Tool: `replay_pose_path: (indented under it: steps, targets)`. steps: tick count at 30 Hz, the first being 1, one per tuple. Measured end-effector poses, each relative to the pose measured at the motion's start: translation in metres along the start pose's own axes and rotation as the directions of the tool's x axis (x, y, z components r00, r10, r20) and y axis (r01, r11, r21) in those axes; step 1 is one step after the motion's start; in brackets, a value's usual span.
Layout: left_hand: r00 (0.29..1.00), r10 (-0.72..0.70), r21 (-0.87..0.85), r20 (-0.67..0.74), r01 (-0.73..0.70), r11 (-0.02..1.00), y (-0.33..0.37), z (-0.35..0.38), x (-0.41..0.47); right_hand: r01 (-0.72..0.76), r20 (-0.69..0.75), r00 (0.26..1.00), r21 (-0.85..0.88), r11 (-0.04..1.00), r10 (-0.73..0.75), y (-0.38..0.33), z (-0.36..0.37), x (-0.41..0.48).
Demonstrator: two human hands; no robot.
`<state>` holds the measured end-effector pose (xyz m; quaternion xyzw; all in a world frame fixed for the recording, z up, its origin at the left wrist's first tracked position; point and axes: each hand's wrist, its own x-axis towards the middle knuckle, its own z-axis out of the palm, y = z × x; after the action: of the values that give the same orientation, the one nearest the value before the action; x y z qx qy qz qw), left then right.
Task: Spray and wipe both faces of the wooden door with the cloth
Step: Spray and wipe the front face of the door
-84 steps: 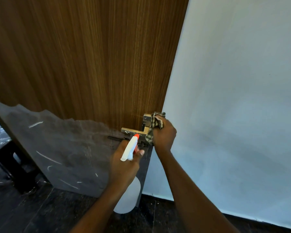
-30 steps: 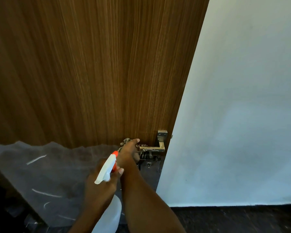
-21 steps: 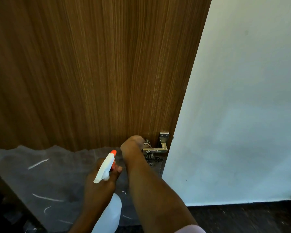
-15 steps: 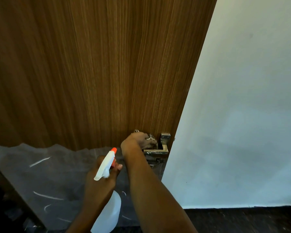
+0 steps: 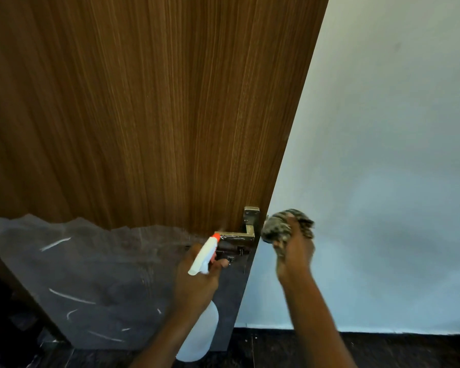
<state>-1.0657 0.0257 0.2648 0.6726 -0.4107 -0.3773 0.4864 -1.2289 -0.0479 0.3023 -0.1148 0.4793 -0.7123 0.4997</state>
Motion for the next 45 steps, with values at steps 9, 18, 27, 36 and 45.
replay_pose_path:
  steps: [9, 18, 27, 36, 45]
  targets:
    - [0.998, -0.065, 0.018, 0.026, 0.065, 0.998, 0.012, 0.043, -0.008, 0.844, 0.766, 0.499, -0.535, 0.03, -0.405, 0.005, -0.017, 0.057]
    - [0.999, -0.015, 0.061, -0.033, 0.017, 0.998, 0.007, 0.045, -0.012, 0.825, 0.988, 0.153, -0.148, -0.545, -0.036, 0.027, 0.014, 0.074]
    - [0.997, -0.047, 0.068, -0.053, 0.05, 0.996, 0.009, 0.05, -0.019, 0.75, 0.891, 0.442, -0.305, -0.587, 0.103, 0.013, 0.007, 0.081]
    - [0.992, -0.012, 0.007, -0.123, 0.013, 1.0, 0.003, 0.034, -0.018, 0.808, 0.934, 0.345, -0.244, -0.536, 0.094, 0.02, 0.015, 0.074]
    - [0.994, -0.013, -0.079, -0.106, 0.004, 0.997, 0.012, 0.032, -0.019, 0.761, 0.91, 0.412, -0.326, -0.561, 0.031, 0.027, 0.021, 0.062]
